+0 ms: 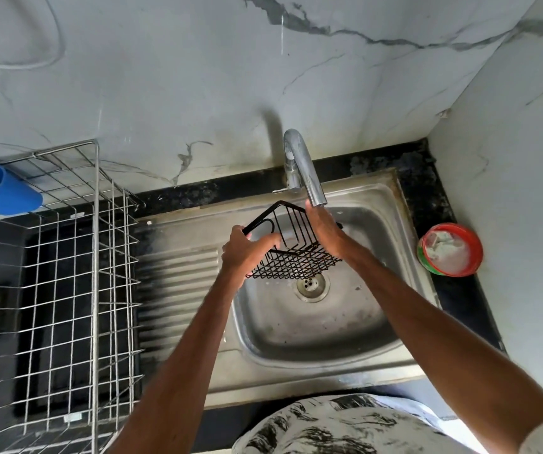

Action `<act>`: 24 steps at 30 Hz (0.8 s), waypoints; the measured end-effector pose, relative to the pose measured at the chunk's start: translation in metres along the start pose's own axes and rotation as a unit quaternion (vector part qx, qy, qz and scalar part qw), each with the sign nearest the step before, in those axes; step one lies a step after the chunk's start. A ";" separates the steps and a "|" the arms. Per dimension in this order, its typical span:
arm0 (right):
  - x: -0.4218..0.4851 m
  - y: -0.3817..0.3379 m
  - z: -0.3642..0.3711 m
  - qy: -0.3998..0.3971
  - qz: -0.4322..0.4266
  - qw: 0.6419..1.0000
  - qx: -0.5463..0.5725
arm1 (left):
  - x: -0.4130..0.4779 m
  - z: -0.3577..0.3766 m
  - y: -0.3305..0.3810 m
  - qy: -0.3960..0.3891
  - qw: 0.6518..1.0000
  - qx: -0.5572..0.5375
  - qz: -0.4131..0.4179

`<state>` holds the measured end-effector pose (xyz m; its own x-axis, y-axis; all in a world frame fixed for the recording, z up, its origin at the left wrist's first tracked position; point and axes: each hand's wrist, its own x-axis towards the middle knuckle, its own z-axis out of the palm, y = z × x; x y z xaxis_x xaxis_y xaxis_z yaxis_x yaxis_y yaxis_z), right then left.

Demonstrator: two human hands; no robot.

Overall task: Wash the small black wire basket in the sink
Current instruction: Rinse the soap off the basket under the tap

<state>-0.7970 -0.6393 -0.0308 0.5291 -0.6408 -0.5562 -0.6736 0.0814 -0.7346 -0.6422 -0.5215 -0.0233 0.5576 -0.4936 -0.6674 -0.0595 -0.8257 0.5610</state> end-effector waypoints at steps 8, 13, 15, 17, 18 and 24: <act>0.033 0.059 0.005 0.052 0.005 0.998 -0.027 | 0.002 -0.005 0.009 0.014 1.000 -0.015 -0.001; 0.005 0.025 0.017 0.049 0.090 0.994 -0.037 | -0.005 -0.011 0.012 0.017 1.000 -0.020 -0.003; -0.011 0.007 0.023 0.048 0.062 0.996 -0.035 | -0.008 -0.012 0.011 0.018 1.000 -0.016 -0.004; -0.028 -0.006 0.029 0.031 -0.002 0.999 -0.041 | -0.010 -0.012 0.009 0.023 1.000 -0.012 -0.003; -0.037 -0.012 0.031 0.022 -0.041 0.998 -0.047 | -0.012 -0.012 0.009 0.026 1.000 -0.011 -0.004; -0.079 -0.045 0.035 0.024 -0.170 0.982 -0.072 | -0.027 -0.014 0.007 0.049 0.997 -0.051 0.008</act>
<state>-0.7904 -0.5654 0.0322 0.7140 -0.6475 -0.2664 -0.5299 -0.2511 -0.8100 -0.6461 -0.5102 0.0060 0.6355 -0.4731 -0.6102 0.0125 -0.7839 0.6208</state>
